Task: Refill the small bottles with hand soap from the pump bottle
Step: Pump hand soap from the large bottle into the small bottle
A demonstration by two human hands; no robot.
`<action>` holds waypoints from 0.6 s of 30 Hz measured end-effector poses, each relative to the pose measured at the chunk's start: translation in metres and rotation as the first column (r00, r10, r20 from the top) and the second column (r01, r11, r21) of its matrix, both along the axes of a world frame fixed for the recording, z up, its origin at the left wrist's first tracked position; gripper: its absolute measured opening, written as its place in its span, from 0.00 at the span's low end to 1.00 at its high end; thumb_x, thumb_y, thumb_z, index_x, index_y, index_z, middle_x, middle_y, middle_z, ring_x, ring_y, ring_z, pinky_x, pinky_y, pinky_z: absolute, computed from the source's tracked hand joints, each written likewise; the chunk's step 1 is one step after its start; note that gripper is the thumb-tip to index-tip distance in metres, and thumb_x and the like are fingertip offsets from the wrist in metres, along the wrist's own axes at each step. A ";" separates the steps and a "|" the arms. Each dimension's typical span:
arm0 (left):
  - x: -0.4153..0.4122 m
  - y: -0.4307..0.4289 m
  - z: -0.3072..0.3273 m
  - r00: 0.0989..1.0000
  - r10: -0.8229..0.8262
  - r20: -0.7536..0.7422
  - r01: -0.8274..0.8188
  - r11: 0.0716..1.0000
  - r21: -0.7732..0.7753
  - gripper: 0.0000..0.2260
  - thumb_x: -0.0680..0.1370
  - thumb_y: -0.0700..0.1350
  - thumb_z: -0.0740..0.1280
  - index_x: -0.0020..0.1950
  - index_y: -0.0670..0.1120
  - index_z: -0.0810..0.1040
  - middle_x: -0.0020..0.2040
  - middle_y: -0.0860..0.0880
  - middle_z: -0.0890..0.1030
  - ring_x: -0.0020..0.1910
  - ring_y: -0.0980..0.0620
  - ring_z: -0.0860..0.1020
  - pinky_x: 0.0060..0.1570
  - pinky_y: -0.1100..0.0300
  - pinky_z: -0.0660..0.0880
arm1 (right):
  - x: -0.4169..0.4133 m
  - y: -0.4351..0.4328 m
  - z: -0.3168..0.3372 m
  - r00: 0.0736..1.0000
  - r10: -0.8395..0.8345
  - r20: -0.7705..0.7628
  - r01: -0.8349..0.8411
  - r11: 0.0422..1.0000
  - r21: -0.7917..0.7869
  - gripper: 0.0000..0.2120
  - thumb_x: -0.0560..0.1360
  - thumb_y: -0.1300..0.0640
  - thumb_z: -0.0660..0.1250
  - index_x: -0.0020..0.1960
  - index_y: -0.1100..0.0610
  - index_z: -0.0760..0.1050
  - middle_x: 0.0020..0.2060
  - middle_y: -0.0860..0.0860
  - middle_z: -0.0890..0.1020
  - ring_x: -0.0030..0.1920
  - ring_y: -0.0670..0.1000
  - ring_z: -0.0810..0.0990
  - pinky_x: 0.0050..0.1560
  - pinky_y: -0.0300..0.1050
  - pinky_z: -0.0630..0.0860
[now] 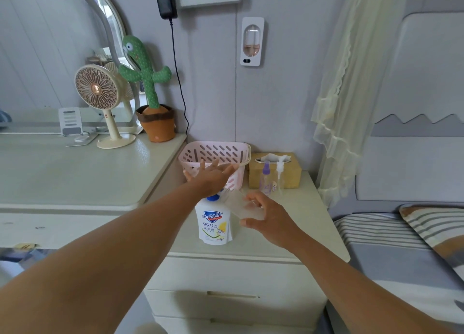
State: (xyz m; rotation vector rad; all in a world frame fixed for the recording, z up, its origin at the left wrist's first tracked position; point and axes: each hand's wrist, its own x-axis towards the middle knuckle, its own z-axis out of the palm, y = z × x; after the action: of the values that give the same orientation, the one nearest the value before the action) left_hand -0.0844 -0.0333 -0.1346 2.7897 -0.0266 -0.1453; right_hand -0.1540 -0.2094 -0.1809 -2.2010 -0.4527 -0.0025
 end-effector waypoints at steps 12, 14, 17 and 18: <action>0.006 0.001 0.007 0.998 -0.059 0.015 0.059 0.998 -0.005 0.32 0.76 0.69 0.39 0.76 0.58 0.53 0.78 0.50 0.47 0.75 0.46 0.37 0.68 0.37 0.32 | -0.001 0.002 0.004 1.000 -0.012 -0.005 0.013 0.999 0.032 0.24 0.71 0.53 0.72 0.64 0.50 0.68 0.54 0.42 0.71 0.55 0.43 0.69 0.52 0.36 0.66; -0.001 -0.001 0.005 0.999 -0.039 0.007 0.039 0.999 0.007 0.25 0.80 0.63 0.40 0.76 0.59 0.53 0.78 0.51 0.46 0.76 0.45 0.38 0.66 0.35 0.33 | -0.001 0.003 0.000 1.000 -0.008 -0.020 0.008 1.000 0.028 0.23 0.71 0.53 0.72 0.63 0.50 0.68 0.54 0.42 0.72 0.55 0.43 0.69 0.49 0.33 0.65; 0.001 -0.002 0.002 0.999 -0.046 0.002 0.046 0.999 0.021 0.25 0.80 0.63 0.40 0.76 0.60 0.53 0.78 0.51 0.46 0.76 0.45 0.38 0.65 0.34 0.32 | -0.003 0.002 -0.002 1.000 -0.011 -0.029 0.013 0.999 0.036 0.22 0.71 0.53 0.72 0.62 0.50 0.69 0.54 0.42 0.73 0.55 0.43 0.69 0.46 0.27 0.64; 0.001 -0.001 0.004 0.999 -0.036 -0.006 0.036 0.999 0.013 0.25 0.80 0.64 0.40 0.76 0.60 0.53 0.78 0.51 0.46 0.76 0.45 0.38 0.65 0.34 0.32 | -0.003 0.002 -0.001 0.999 -0.016 -0.032 0.017 0.999 0.040 0.22 0.71 0.53 0.72 0.63 0.50 0.69 0.53 0.42 0.72 0.55 0.43 0.69 0.46 0.28 0.64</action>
State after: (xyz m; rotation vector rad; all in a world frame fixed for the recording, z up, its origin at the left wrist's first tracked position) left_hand -0.0831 -0.0344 -0.1307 2.8031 -0.0743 -0.1628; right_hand -0.1573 -0.2077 -0.1820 -2.1623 -0.4135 0.0149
